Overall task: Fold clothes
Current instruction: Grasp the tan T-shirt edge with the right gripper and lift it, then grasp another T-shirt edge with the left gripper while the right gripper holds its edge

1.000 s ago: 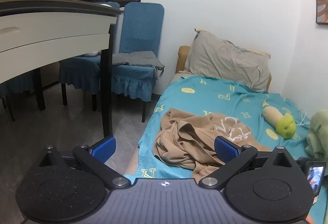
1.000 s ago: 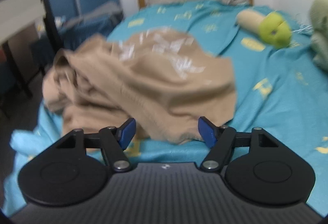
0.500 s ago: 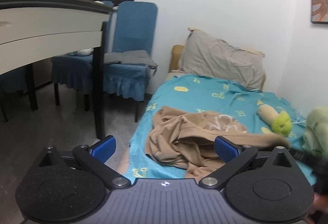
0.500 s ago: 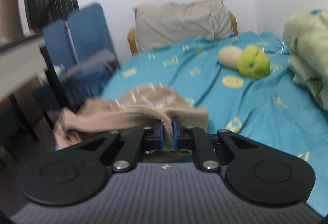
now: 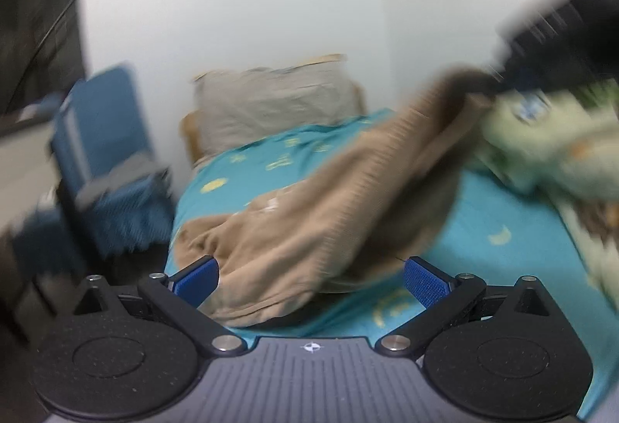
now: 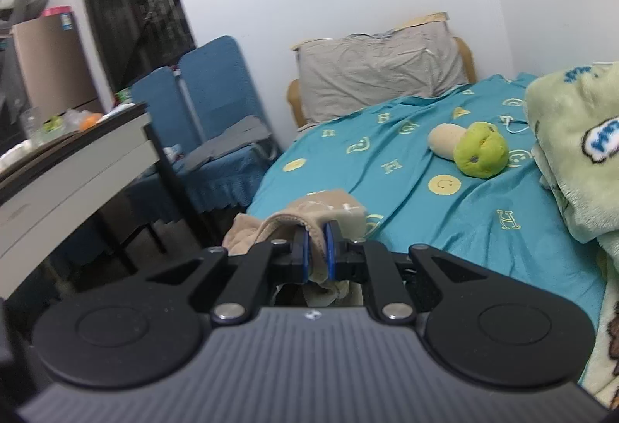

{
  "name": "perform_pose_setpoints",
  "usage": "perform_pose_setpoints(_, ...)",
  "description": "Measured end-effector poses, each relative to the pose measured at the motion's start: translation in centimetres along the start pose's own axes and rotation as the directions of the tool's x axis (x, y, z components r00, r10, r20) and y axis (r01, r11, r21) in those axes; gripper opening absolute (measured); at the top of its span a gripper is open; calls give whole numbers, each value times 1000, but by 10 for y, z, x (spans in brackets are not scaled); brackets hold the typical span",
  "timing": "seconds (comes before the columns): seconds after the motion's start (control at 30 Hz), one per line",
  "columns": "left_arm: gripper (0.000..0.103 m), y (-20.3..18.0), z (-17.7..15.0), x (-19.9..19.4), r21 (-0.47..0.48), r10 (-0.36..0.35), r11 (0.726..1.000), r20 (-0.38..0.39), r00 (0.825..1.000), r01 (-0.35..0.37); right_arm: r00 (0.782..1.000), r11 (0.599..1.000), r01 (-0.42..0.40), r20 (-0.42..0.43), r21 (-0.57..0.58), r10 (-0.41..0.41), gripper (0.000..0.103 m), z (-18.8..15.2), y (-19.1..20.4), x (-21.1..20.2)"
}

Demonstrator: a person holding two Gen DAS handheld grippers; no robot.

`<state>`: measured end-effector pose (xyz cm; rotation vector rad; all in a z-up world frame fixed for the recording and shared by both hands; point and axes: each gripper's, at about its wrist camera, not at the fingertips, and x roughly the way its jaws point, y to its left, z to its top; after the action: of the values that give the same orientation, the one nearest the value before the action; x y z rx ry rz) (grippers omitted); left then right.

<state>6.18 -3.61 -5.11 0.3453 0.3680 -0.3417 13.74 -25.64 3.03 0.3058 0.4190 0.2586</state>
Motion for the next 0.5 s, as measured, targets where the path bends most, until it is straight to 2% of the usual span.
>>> perform_pose_setpoints(0.07, 103, -23, -5, 4, 119, 9, 993, -6, 1000, -8, 1000, 999, -29, 10, 17, 29, 12, 1, -4, -9)
perform_pose_setpoints(0.17, 100, -42, -15, 22, 237, 62, 970, -31, 998, -53, 996, 995, -74, 52, 65, 70, 12, 3, -17, -20)
perform_pose_setpoints(0.23, 96, -48, -20, 40, 291, 123, 951, -45, 991, -104, 993, 993, -89, 87, 75, 83, 12, 2, -24, -26)
perform_pose_setpoints(0.33, 88, -43, -25, 67, 290, 188, 944, -84, 979, -156, 992, 995, -74, 109, 65, 67, 13, -6, -33, -29)
perform_pose_setpoints(0.37, 80, -39, -26, 76, 277, 200, 946, -97, 975, -167, 992, 996, -70, 106, 64, 62, 13, -8, -36, -26)
perform_pose_setpoints(0.4, 67, -35, -26, 84, 265, 213, 948, -109, 971, -178, 994, 996, -61, 99, 64, 54, 13, -8, -40, -22)
perform_pose_setpoints(0.43, 60, -28, -25, 87, 227, 200, 959, -113, 973, -171, 995, 997, -48, 91, 66, 42, 13, -9, -44, -17)
perform_pose_setpoints(0.5, 38, -13, -20, 87, 131, 166, 980, -117, 979, -150, 997, 997, -21, 72, 73, 16, 13, -10, -52, -7)
